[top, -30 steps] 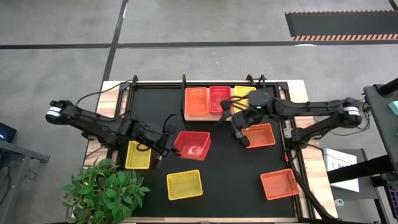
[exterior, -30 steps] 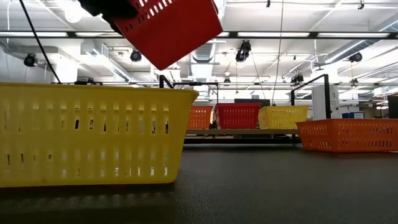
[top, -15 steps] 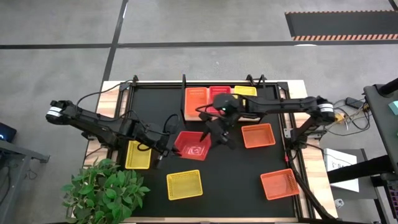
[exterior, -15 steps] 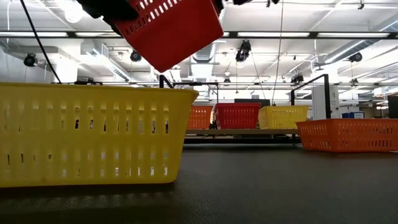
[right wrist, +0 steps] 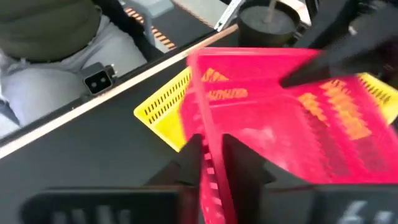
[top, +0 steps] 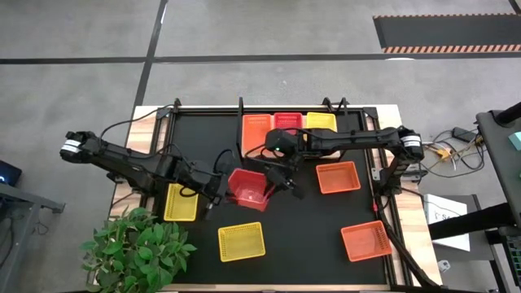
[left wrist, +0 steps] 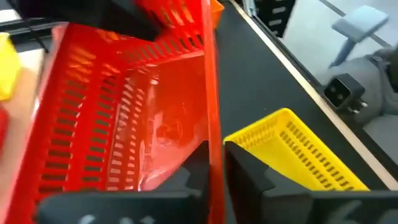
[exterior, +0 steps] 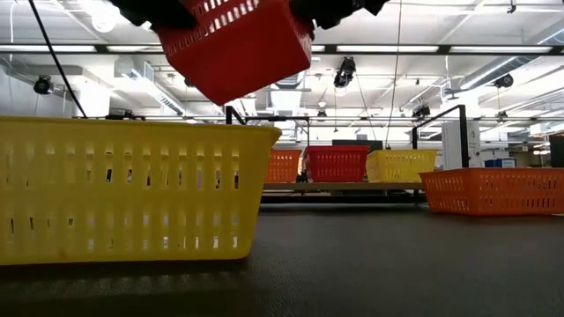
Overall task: Stack baskets on shelf by color
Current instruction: Stack the red basket on top of the red basket on the shelf
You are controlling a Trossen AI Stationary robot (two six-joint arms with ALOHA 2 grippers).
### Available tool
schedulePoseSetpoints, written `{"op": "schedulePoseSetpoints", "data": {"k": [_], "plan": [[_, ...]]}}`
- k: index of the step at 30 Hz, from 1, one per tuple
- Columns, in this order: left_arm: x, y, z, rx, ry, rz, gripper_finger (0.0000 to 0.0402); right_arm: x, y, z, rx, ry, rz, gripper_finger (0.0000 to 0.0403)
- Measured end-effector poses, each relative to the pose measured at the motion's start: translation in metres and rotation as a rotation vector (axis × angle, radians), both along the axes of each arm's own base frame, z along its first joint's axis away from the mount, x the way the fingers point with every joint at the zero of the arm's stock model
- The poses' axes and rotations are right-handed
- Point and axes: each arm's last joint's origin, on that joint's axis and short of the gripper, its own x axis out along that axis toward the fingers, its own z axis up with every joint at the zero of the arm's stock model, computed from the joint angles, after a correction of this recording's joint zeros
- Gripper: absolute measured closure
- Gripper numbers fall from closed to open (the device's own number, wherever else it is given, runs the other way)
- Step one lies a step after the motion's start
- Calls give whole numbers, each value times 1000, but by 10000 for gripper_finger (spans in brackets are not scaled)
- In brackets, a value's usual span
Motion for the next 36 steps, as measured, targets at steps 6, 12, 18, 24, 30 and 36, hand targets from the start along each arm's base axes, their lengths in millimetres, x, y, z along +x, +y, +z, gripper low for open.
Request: {"op": "schedulePoseSetpoints", "data": {"k": [6, 12, 18, 24, 30, 36], "plan": [[-2, 1, 4, 14, -26, -7, 278, -4, 1, 3, -15, 5, 3, 392], [-10, 4, 15, 125, -113, -26, 209, -16, 1, 9, -13, 71, -12, 394], [-21, 9, 29, 262, -221, 11, 199, -33, 2, 15, -57, 190, -104, 394], [-28, 13, 42, 337, -312, 85, 198, -51, 3, 29, -185, 253, -287, 394], [-28, 14, 46, 333, -349, 103, 198, -70, -6, 43, -336, 279, -673, 394], [-24, 13, 43, 370, -339, 93, 198, -71, -31, 18, -395, 318, -862, 394]]}}
